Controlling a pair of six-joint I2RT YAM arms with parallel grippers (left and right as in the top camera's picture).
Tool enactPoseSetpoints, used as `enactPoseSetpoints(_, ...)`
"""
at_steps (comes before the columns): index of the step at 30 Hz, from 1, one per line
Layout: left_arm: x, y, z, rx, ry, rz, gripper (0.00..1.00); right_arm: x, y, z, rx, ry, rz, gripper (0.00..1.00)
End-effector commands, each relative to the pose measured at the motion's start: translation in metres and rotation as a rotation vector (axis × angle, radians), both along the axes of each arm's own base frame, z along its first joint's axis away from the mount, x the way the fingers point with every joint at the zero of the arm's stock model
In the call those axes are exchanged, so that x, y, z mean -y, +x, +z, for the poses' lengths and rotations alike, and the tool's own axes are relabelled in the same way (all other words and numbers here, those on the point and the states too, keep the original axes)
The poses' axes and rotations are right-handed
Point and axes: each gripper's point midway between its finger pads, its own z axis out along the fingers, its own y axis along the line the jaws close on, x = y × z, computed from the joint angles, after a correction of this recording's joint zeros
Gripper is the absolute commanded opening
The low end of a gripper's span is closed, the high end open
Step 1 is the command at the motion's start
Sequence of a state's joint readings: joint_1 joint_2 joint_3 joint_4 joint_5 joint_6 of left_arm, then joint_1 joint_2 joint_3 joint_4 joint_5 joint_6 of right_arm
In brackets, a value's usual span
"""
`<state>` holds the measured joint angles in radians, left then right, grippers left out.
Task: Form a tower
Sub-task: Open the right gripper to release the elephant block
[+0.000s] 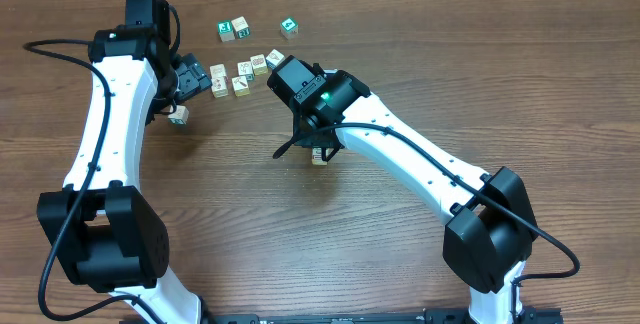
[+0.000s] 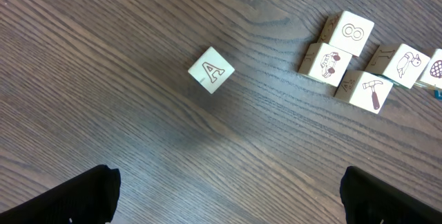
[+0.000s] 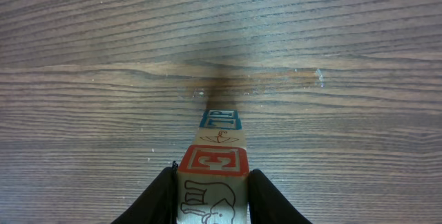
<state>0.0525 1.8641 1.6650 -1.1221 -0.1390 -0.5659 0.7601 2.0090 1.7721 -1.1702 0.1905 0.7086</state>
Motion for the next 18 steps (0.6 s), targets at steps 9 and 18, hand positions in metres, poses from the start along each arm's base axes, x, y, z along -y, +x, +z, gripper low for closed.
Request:
enactPoseSetpoints(9,0.000,0.003,0.011,0.028,0.003,-0.013,0.99,-0.001,-0.001,-0.002,0.002,-0.010,0.013,0.41)
enactPoseSetpoints(18,0.000,0.003,0.011,0.028,0.003,-0.012,0.99,-0.003,0.016,0.002,0.048,0.031,-0.009,0.72)
